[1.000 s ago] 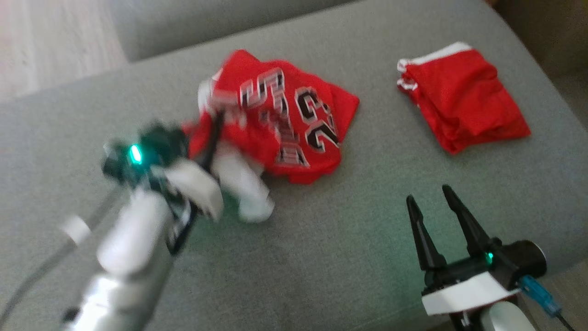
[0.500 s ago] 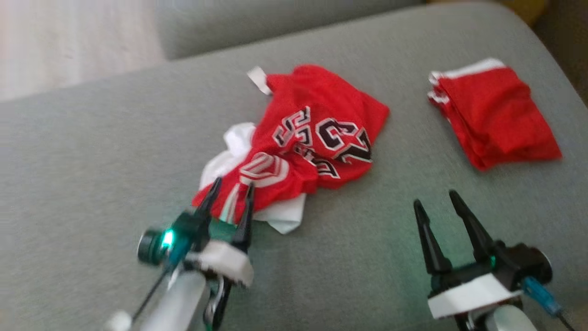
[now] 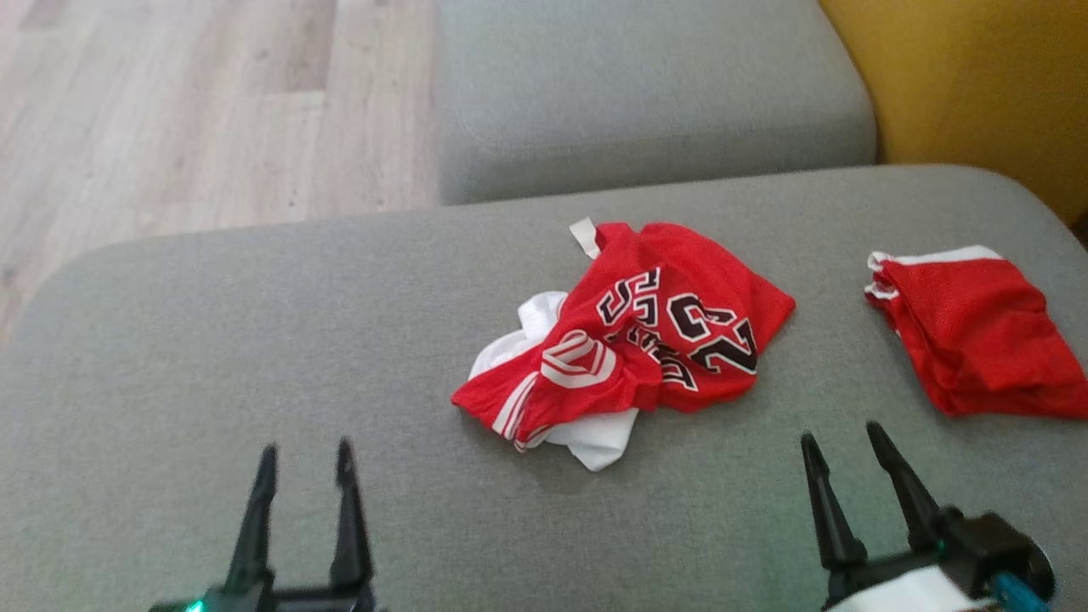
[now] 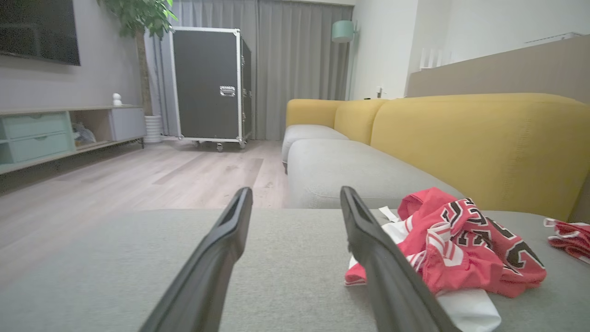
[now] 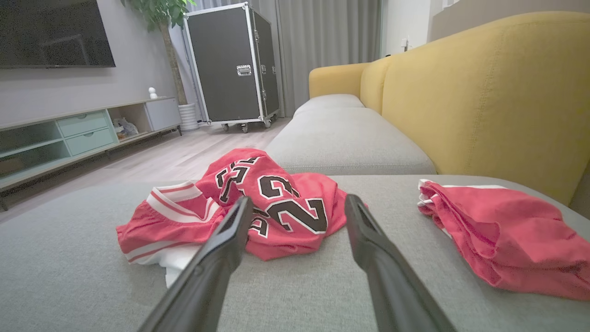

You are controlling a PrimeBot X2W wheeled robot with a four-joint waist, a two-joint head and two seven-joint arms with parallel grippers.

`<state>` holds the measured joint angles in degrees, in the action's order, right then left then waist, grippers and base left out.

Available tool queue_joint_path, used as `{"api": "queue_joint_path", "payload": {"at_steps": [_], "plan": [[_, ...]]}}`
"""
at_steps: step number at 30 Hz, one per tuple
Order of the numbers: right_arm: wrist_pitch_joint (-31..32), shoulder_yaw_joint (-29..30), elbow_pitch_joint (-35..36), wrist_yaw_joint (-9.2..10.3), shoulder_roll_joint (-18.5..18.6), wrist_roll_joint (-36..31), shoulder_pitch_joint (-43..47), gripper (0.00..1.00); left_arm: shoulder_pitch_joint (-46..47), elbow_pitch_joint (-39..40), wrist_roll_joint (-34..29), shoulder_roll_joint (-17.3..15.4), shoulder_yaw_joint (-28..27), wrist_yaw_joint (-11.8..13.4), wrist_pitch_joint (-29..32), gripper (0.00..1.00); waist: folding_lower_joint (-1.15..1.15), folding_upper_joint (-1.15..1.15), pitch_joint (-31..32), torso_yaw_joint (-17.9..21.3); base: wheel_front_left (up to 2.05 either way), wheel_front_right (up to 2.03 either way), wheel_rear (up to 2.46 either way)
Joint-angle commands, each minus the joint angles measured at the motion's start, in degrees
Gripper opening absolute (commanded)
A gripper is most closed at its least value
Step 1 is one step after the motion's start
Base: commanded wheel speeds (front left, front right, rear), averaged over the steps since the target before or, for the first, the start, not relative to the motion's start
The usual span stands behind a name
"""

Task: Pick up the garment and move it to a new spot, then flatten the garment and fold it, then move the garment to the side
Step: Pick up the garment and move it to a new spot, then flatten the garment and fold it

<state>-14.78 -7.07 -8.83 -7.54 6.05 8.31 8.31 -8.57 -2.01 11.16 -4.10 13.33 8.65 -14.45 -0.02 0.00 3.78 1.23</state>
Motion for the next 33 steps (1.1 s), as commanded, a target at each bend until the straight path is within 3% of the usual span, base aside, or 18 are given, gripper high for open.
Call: {"api": "queue_joint_path", "payload": {"at_steps": [1,6,16,33], "plan": [[-0.2,-0.6,2.1,0.05,0.1,-0.5,-0.2,1.0,0.0,3.9,-1.6,0.6,-3.1,0.5,-0.5,1.0,0.02,0.0,1.4,-1.3,0.0,0.0,0.0],[-0.2,-0.3,3.0,0.05,-0.1,-1.2,1.9,1.0,-4.9,7.6,-3.4,1.0,-4.9,-0.3,-0.5,1.0,0.02,0.0,2.3,-2.3,0.0,0.0,0.0],[-0.2,-0.3,3.2,0.05,-0.7,-0.5,3.4,1.0,-7.8,7.0,-5.8,1.2,-5.8,-1.9,-0.5,1.0,0.02,0.0,3.7,-2.8,0.0,0.0,0.0],[-0.2,-1.0,2.2,0.05,-0.7,-0.1,3.8,1.0,-8.4,5.8,-6.3,1.2,-5.2,-1.0,-0.5,1.0,0.02,0.0,4.1,-3.0,0.0,0.0,0.0]]}}
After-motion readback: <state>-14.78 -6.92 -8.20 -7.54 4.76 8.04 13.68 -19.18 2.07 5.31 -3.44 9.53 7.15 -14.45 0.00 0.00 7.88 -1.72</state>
